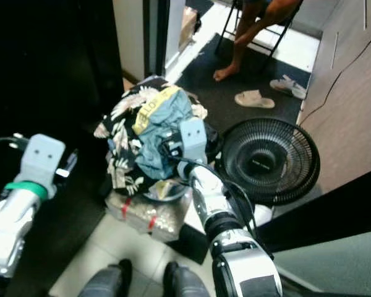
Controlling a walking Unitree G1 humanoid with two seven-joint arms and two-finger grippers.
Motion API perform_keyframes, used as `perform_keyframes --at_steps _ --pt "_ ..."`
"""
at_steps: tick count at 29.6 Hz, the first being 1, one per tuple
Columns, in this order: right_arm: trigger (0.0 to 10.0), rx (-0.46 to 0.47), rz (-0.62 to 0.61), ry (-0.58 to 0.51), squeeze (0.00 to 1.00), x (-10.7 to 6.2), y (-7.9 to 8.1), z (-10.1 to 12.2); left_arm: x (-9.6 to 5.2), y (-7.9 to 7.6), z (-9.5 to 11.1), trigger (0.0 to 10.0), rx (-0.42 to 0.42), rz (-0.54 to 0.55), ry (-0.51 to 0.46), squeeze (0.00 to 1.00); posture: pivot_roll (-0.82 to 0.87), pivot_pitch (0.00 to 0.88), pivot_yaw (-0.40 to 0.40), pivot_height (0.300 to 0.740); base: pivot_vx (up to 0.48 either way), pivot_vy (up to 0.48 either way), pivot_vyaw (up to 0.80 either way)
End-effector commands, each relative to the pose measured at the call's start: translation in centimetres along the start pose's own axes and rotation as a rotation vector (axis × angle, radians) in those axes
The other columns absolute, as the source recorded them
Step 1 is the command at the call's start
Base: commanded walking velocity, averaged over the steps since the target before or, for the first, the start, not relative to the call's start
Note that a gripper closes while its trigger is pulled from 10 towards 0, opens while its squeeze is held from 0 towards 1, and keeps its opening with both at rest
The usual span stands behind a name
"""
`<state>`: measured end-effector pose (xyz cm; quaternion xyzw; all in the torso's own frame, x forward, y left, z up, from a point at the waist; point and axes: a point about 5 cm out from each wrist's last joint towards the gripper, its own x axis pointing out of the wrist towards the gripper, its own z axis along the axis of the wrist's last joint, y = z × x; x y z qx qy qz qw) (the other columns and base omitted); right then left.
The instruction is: Clothes washing
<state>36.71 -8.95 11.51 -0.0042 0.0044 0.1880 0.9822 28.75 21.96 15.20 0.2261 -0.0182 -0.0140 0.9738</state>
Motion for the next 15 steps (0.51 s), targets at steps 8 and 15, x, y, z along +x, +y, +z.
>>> perform_keyframes --at_steps 8,15 --pt "10.0 0.031 0.027 0.041 0.0 0.7 1.5 -0.1 -2.1 1.0 -0.8 10.0 0.024 0.025 0.067 0.0 0.28 0.356 -0.034 0.74 0.0 0.0 0.0" --pt "10.0 -0.006 0.016 0.089 0.21 1.3 2.2 -0.1 -3.7 1.8 -0.7 10.0 0.032 0.042 0.116 0.0 0.3 0.366 -0.035 0.74 0.0 0.0 0.0"
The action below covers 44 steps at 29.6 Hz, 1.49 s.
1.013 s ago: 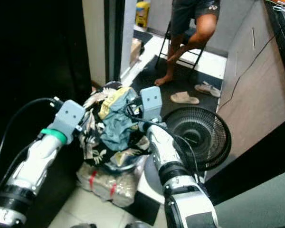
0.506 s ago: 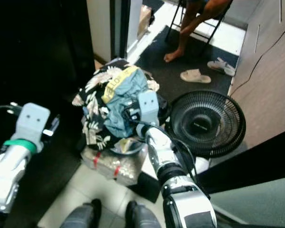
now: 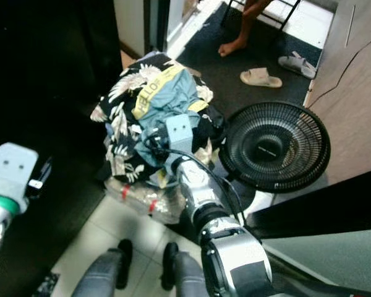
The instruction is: Clothes washing
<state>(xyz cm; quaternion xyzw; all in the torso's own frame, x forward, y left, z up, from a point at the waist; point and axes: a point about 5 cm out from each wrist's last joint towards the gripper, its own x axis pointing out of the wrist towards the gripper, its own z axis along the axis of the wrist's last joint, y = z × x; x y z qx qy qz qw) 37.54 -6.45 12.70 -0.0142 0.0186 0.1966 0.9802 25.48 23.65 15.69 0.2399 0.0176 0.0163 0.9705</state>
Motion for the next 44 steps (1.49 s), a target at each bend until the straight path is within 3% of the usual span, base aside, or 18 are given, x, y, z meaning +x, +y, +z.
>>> perform_keyframes --at_steps 1,2,3,5,6,7,28,32,35,36,38,39,43,44 --pt "10.0 -0.002 0.006 0.066 0.21 -0.4 0.3 -1.5 -0.5 0.2 -0.5 10.0 0.004 0.001 0.038 0.0 0.3 0.366 -0.035 0.74 0.0 0.0 0.0" --pt "10.0 -0.006 0.023 0.078 1.0 -0.5 0.6 -1.8 -0.5 0.2 -0.5 10.0 0.004 0.001 0.041 0.0 0.3 0.366 -0.035 0.74 0.0 0.0 0.0" --pt "5.5 -0.016 0.026 0.091 1.0 -0.6 0.7 -2.1 -0.5 0.1 -0.4 10.0 0.001 0.0 0.042 0.0 0.3 0.366 -0.035 0.74 0.0 0.0 0.0" --pt "5.5 -0.023 0.027 0.1 1.0 -0.6 0.8 -2.2 -0.4 0.0 -0.4 10.0 -0.001 -0.001 0.044 0.0 0.3 0.366 -0.035 0.74 0.0 0.0 0.0" --pt "2.2 -0.016 0.031 0.11 0.98 -0.7 0.8 -2.5 -0.4 -0.1 -0.3 10.0 -0.003 -0.003 0.044 0.0 0.29 0.364 -0.034 0.74 0.0 0.0 0.0" --pt "0.0 -0.01 0.031 0.114 0.0 -0.7 0.8 -2.6 -0.3 -0.2 -0.2 10.0 -0.005 -0.006 0.044 0.0 0.29 0.36 -0.034 0.74 0.0 0.0 0.0" --pt "0.0 0.014 0.037 0.053 0.0 -0.3 0.7 -1.4 0.0 -0.8 -0.3 10.0 -0.02 -0.011 0.062 0.0 0.27 0.306 -0.04 0.74 0.0 0.0 0.0" --pt "0.0 0.023 0.04 0.019 0.0 -0.3 0.5 -0.9 0.5 -1.2 -0.3 10.0 -0.031 -0.013 0.056 0.0 0.25 0.275 -0.047 0.74 0.0 0.0 0.0" --pt "0.0 0.046 0.02 -0.086 0.0 0.0 -0.4 1.0 1.3 -1.6 0.3 10.0 -0.058 -0.015 0.032 0.0 0.22 0.231 -0.052 0.74 0.0 0.0 0.0" --pt "3.3 0.059 0.01 -0.17 0.0 -0.1 -1.0 2.4 1.7 -2.0 0.9 10.0 -0.086 -0.023 0.009 0.0 0.19 0.204 -0.05 0.74 0.0 0.0 0.0" --pt "3.3 0.066 0.004 -0.224 0.0 -0.2 -1.4 3.3 2.0 -2.3 1.3 10.0 -0.104 -0.031 -0.006 0.0 0.19 0.204 -0.05 0.74 0.0 0.0 0.0" --pt "10.0 0.067 -0.006 -0.273 0.0 -0.3 -1.9 4.2 2.5 -2.9 2.0 10.0 -0.12 -0.054 -0.031 0.0 0.14 0.163 -0.038 0.74 0.0 0.0 0.0" --pt "10.0 0.052 -0.038 -0.378 0.0 -1.2 -3.0 6.0 3.3 -4.5 4.3 10.0 -0.157 -0.123 -0.106 0.0 0.11 0.136 -0.028 0.74 0.0 0.0 0.0" --pt "10.0 0.032 -0.069 -0.44 0.0 -2.1 -4.0 7.3 3.8 -5.7 5.9 10.0 -0.179 -0.169 -0.158 0.0 0.09 0.1 -0.017 0.74 0.0 0.0 0.0"
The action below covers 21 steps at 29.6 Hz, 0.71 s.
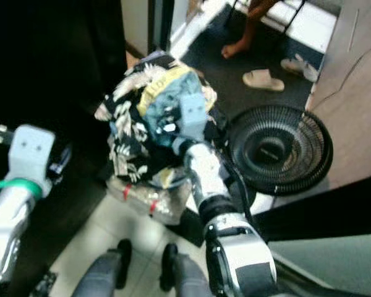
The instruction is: Clothes washing
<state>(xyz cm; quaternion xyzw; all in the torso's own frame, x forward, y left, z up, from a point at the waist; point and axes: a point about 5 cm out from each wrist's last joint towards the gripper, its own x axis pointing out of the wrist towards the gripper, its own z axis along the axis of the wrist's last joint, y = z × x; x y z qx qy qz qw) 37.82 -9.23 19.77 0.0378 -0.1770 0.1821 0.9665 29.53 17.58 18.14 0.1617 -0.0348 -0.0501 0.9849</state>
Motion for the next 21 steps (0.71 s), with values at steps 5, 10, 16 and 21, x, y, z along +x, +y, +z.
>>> perform_keyframes --at_steps 5,10,16,21 --pt "10.0 -0.032 -0.086 -0.122 0.0 -1.4 -2.7 3.3 1.4 -3.3 2.7 10.0 -0.055 -0.133 -0.103 0.0 0.07 0.064 -0.007 0.74 0.0 0.0 0.0" --pt "10.0 -0.13 -0.058 -0.31 0.0 -1.5 -3.4 9.8 2.8 -3.9 4.3 10.0 -0.081 -0.173 -0.164 0.0 0.02 0.0 0.012 0.74 0.0 0.0 0.0" --pt "10.0 -0.171 -0.079 -0.439 0.0 -2.0 -4.4 14.0 3.0 -3.1 4.8 10.0 -0.076 -0.167 -0.184 0.0 0.04 0.0 0.023 0.74 0.0 0.0 0.0" --pt "10.0 -0.128 -0.11 -0.212 0.0 -3.4 -4.2 7.2 2.4 -2.3 4.9 10.0 -0.076 -0.141 -0.189 0.0 0.05 0.0 0.008 0.74 0.0 0.0 0.0"
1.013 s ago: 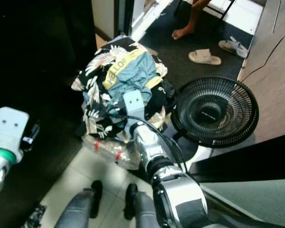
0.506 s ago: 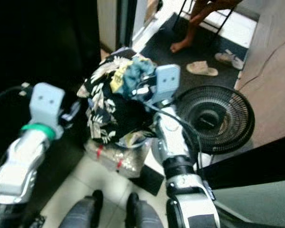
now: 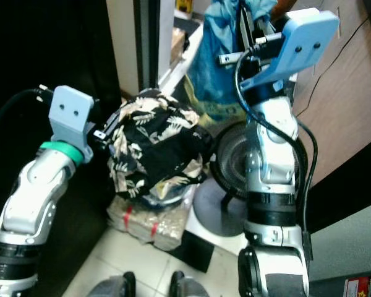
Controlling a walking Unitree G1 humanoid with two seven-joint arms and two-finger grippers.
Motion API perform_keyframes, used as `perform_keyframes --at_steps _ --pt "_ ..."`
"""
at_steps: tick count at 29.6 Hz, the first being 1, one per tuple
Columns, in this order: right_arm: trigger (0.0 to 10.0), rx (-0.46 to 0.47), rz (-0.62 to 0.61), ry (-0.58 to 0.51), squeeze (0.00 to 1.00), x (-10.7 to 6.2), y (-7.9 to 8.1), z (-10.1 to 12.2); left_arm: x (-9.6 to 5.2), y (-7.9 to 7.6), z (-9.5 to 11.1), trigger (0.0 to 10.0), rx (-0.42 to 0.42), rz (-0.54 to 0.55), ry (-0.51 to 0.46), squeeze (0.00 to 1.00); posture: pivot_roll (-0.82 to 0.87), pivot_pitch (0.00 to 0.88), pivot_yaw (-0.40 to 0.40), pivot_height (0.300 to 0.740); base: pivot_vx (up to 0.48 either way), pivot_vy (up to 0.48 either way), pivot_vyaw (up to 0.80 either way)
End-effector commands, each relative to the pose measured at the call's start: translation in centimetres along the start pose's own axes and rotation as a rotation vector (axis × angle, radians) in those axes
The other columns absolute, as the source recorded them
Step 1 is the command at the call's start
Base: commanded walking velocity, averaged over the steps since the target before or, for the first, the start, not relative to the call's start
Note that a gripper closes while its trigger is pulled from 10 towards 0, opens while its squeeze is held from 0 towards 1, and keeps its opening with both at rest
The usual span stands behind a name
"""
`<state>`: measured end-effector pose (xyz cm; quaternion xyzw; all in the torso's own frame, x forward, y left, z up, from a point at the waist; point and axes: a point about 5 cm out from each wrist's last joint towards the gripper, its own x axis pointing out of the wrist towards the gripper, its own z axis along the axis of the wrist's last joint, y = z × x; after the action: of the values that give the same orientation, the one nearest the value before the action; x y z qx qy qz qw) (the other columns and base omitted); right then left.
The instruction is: Clothes washing
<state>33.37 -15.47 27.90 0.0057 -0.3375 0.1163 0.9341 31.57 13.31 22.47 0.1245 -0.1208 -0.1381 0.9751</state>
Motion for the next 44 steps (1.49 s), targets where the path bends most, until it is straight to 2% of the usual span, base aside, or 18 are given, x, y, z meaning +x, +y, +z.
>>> perform_keyframes --at_steps 1,3,8,10,13,15,17,31,38,44 --pt "10.0 0.01 -0.017 0.179 0.0 -2.3 0.6 -4.2 -0.6 0.3 -0.4 10.0 -0.008 0.018 0.015 0.0 0.05 0.0 0.008 0.74 0.0 0.0 0.0" --pt "10.0 0.056 -0.06 0.285 0.0 -3.5 1.5 -6.7 -0.6 1.0 -0.6 10.0 -0.006 0.051 0.02 0.0 0.06 0.0 -0.001 0.74 0.0 0.0 0.0" --pt "10.0 0.097 -0.055 0.303 0.0 -3.0 3.0 -7.3 -0.8 1.5 -0.2 10.0 0.006 0.069 0.002 0.0 0.1 0.0 -0.008 0.74 0.0 0.0 0.0" --pt "10.0 0.097 -0.055 0.303 0.0 -3.0 3.0 -7.3 -0.8 1.5 -0.2 10.0 0.006 0.069 0.002 0.0 0.1 0.0 -0.008 0.74 0.0 0.0 0.0" --pt "10.0 0.113 -0.06 0.303 0.0 -2.6 3.2 -7.2 -1.1 1.7 -0.3 10.0 0.006 0.082 0.009 0.0 0.11 0.0 -0.011 0.74 0.0 0.0 -0.8" --pt "10.0 0.142 -0.056 0.27 0.0 -1.2 3.3 -6.4 -1.2 1.7 -0.2 10.0 0.008 0.082 0.008 0.0 0.12 0.0 -0.011 0.74 0.0 0.0 -0.8" --pt "10.0 0.139 -0.052 0.25 0.0 -0.6 3.3 -6.1 -1.1 1.7 -0.1 10.0 0.013 0.079 0.005 0.0 0.12 0.0 -0.011 0.74 0.0 0.0 -0.8" --pt "10.0 0.15 -0.058 0.191 0.0 0.5 3.8 -5.2 -0.7 2.3 0.6 10.0 0.016 0.083 -0.018 0.0 0.11 0.0 0.004 0.74 0.0 0.0 -0.8" --pt "10.0 0.184 -0.005 0.145 0.0 1.6 5.2 -4.2 -0.4 2.6 1.7 10.0 0.032 0.073 -0.06 0.0 0.11 0.0 0.001 0.74 0.0 0.0 -0.8" --pt "10.0 0.196 -0.004 0.139 0.0 1.7 5.4 -4.1 -0.5 2.6 1.7 10.0 0.033 0.079 -0.06 0.0 0.11 0.0 -0.001 0.74 0.0 0.0 -0.8"
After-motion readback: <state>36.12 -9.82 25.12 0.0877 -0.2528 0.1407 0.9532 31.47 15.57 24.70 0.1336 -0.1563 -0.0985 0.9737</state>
